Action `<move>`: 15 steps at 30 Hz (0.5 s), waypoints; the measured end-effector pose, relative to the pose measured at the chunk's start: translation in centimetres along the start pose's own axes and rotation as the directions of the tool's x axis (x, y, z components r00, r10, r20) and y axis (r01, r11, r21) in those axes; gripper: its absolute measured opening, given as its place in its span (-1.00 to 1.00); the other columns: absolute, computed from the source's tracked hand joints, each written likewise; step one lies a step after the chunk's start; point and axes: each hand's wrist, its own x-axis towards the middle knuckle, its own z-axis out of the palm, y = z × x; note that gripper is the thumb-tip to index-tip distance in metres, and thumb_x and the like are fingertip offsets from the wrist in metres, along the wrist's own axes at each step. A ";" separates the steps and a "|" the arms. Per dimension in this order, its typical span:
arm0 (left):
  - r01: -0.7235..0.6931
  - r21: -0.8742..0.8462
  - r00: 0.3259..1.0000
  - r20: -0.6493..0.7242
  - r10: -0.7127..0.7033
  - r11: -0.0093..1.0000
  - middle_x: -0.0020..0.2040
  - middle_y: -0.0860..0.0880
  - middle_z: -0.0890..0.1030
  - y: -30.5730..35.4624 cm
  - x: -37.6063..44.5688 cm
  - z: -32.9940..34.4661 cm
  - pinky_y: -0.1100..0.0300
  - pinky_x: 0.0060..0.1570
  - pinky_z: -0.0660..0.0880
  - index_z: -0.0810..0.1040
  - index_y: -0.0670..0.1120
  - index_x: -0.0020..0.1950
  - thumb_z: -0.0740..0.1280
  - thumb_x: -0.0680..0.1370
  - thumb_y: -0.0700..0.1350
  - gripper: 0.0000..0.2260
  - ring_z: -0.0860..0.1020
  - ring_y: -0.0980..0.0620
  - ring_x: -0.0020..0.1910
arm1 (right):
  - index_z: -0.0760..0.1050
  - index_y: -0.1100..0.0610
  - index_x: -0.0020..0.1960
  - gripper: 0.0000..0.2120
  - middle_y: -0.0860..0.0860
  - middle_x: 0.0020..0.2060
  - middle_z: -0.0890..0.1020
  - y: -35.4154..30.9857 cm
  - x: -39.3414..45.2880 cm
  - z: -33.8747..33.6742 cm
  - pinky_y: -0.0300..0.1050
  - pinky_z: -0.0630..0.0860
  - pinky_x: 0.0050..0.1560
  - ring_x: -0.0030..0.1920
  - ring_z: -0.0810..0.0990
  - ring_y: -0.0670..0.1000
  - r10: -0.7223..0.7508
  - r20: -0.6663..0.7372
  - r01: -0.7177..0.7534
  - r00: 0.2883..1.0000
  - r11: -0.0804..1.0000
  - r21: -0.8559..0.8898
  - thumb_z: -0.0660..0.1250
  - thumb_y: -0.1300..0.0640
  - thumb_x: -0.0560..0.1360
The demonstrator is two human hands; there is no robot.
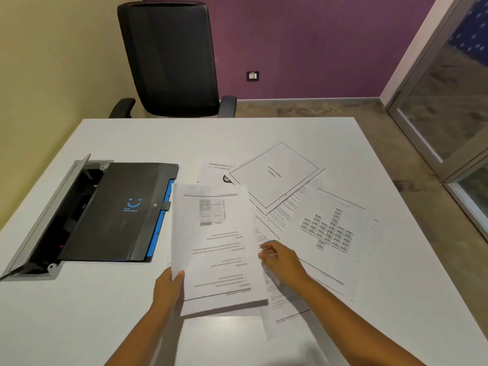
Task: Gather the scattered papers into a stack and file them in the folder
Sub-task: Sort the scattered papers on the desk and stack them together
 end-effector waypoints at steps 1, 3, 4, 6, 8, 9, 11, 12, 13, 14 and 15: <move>0.022 0.012 1.000 -0.004 -0.022 1.000 0.25 -0.28 0.48 -0.4 0.1 -0.4 -0.20 0.24 0.37 0.36 -0.28 0.28 0.21 0.57 -0.11 -0.65 0.46 -0.31 0.19 | 0.47 0.06 0.18 -0.76 -0.04 0.09 0.56 0.9 -0.2 -0.1 -0.13 0.53 0.04 0.05 0.56 -0.04 -0.066 -0.105 0.053 0.992 0.991 -0.127 0.29 0.08 0.52; 0.046 0.036 0.999 -0.020 -0.045 0.998 0.24 -0.30 0.48 -1.1 0.5 -0.9 -0.22 0.24 0.36 0.36 -0.29 0.28 0.21 0.57 -0.12 -0.66 0.45 -0.32 0.18 | 0.44 0.05 0.22 -0.72 -0.02 0.21 0.51 2.7 -0.4 -0.7 -0.17 0.50 0.10 0.16 0.51 -0.05 -0.180 -0.216 0.106 0.960 0.944 -0.313 0.28 0.08 0.52; 0.059 0.055 0.998 -0.032 -0.057 0.997 0.24 -0.30 0.48 -1.4 0.7 -1.1 -0.22 0.24 0.36 0.36 -0.30 0.28 0.21 0.57 -0.13 -0.66 0.45 -0.32 0.19 | 0.40 0.05 0.28 -0.65 0.01 0.30 0.45 3.6 -0.4 -1.3 -0.14 0.45 0.21 0.29 0.43 -0.01 -0.174 -0.220 0.082 0.960 0.924 -0.373 0.29 0.05 0.51; 0.088 0.100 0.995 -0.047 -0.084 0.991 0.23 -0.30 0.48 -1.7 1.2 -1.4 -0.22 0.25 0.35 0.37 -0.30 0.26 0.20 0.57 -0.14 -0.67 0.45 -0.33 0.19 | 0.23 0.05 0.41 -0.44 0.09 0.47 0.23 5.3 -0.1 -2.4 -0.01 0.17 0.45 0.49 0.11 0.12 -0.072 -0.191 -0.039 0.979 0.852 -0.523 0.30 -0.08 0.49; 0.106 0.147 0.994 -0.055 -0.099 0.983 0.23 -0.31 0.48 -1.8 1.5 -1.3 -0.20 0.25 0.36 0.37 -0.31 0.26 0.20 0.57 -0.16 -0.68 0.45 -0.32 0.19 | 0.05 0.04 0.48 -0.26 0.13 0.52 0.04 6.8 0.2 -3.4 0.09 -0.03 0.49 0.52 -0.08 0.19 0.035 -0.174 -0.141 0.984 0.747 -0.649 0.26 -0.22 0.45; 0.112 0.169 0.993 -0.058 -0.103 0.979 0.23 -0.31 0.48 -1.8 1.7 -1.2 -0.18 0.24 0.37 0.38 -0.32 0.26 0.20 0.57 -0.18 -0.69 0.45 -0.32 0.19 | -0.01 0.04 0.50 -0.20 0.14 0.52 -0.01 7.3 0.2 -3.7 0.13 -0.04 0.48 0.52 -0.10 0.20 0.077 -0.176 -0.178 0.981 0.710 -0.681 0.23 -0.28 0.43; 0.119 0.210 0.992 -0.069 -0.107 0.970 0.23 -0.32 0.48 -1.7 1.8 -1.0 -0.13 0.20 0.39 0.38 -0.33 0.26 0.19 0.57 -0.20 -0.69 0.45 -0.32 0.18 | -0.10 0.04 0.51 -0.14 0.14 0.53 -0.05 7.9 0.1 -4.0 0.17 -0.02 0.47 0.52 -0.09 0.20 0.139 -0.174 -0.221 0.975 0.675 -0.703 0.17 -0.35 0.41; 0.121 0.226 0.991 -0.077 -0.106 0.967 0.22 -0.32 0.49 -1.8 2.0 -1.0 -0.12 0.18 0.40 0.38 -0.34 0.25 0.19 0.57 -0.20 -0.69 0.46 -0.32 0.18 | -0.12 0.04 0.52 -0.13 0.13 0.53 -0.06 8.2 0.1 -4.0 0.17 0.00 0.47 0.52 -0.08 0.19 0.161 -0.167 -0.232 0.973 0.674 -0.702 0.16 -0.36 0.41; 0.114 0.244 0.992 -0.081 -0.097 0.963 0.21 -0.33 0.49 -1.7 2.1 -0.8 -0.12 0.16 0.40 0.37 -0.35 0.25 0.20 0.57 -0.20 -0.69 0.46 -0.32 0.17 | -0.13 0.03 0.52 -0.13 0.12 0.53 -0.06 8.4 0.0 -4.1 0.17 0.02 0.46 0.52 -0.07 0.18 0.178 -0.167 -0.243 0.970 0.679 -0.693 0.14 -0.37 0.41; 0.110 0.254 0.992 -0.087 -0.091 0.961 0.21 -0.33 0.49 -1.6 2.1 -0.7 -0.11 0.15 0.41 0.36 -0.35 0.25 0.21 0.56 -0.20 -0.68 0.46 -0.32 0.16 | -0.13 0.03 0.52 -0.13 0.11 0.53 -0.06 8.5 -0.2 -4.1 0.17 0.04 0.46 0.52 -0.06 0.18 0.184 -0.171 -0.251 0.968 0.680 -0.689 0.13 -0.37 0.42; 0.116 0.251 0.990 -0.102 -0.093 0.961 0.21 -0.33 0.48 -1.5 2.2 -0.7 -0.12 0.13 0.42 0.35 -0.34 0.26 0.22 0.55 -0.20 -0.67 0.46 -0.33 0.16 | -0.12 0.03 0.52 -0.15 0.11 0.53 -0.05 8.6 -0.1 -4.0 0.16 0.05 0.46 0.52 -0.05 0.17 0.177 -0.175 -0.249 0.969 0.671 -0.698 0.12 -0.37 0.42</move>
